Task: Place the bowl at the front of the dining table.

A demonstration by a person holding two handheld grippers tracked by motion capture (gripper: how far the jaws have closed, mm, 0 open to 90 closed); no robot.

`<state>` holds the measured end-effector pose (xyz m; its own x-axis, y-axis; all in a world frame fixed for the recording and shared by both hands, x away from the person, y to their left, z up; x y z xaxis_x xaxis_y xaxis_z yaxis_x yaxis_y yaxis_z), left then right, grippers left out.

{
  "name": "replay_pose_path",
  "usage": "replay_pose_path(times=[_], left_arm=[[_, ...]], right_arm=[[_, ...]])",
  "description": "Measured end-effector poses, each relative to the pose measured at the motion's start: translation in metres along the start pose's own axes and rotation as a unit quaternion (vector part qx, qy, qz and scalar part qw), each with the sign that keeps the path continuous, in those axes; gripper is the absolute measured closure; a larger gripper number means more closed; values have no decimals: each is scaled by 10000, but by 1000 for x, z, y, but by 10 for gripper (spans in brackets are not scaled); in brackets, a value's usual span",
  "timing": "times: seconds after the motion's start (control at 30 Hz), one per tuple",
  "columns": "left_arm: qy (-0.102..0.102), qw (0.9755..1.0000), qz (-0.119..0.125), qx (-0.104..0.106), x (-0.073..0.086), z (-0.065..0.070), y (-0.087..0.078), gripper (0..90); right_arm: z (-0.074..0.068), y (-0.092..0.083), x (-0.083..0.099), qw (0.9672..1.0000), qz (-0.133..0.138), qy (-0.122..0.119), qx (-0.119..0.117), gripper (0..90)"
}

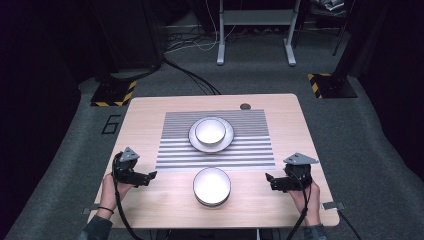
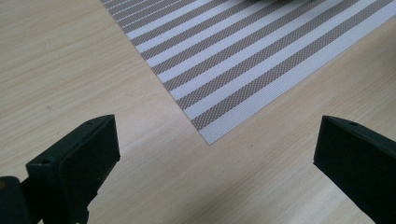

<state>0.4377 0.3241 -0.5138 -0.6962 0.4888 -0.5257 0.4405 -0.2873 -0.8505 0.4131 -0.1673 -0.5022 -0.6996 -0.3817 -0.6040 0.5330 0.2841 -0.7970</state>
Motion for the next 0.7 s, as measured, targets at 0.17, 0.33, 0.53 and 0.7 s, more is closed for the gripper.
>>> replay_pose_path(times=[0.17,0.33,0.53,0.7], left_arm=[[-135,9999,1,-39,12,-5,0,2],[-283,9995,-61,-89,27,-10,3,2],[-462,9988,-85,-120,44,-14,7,2],[-575,9982,-111,-131,55,-18,11,2]], right_arm=[[11,1,20,9997,-35,207,98,1],[22,2,36,9990,-73,400,178,7],[32,4,52,9977,-124,582,327,13],[42,11,63,9961,-206,702,491,16]])
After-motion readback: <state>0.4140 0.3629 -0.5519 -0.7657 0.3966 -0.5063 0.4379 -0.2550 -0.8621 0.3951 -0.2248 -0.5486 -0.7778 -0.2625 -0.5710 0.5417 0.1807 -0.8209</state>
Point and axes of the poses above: each handheld gripper's, and its own axes: y roughly forward along the jaws, x roughly out of its underside, z roughly to its right, the point moved 6 cm from there along y, roughly forward along the jaws, and after that the axes turned 14 degrees about -z, right-handed, at the moved point
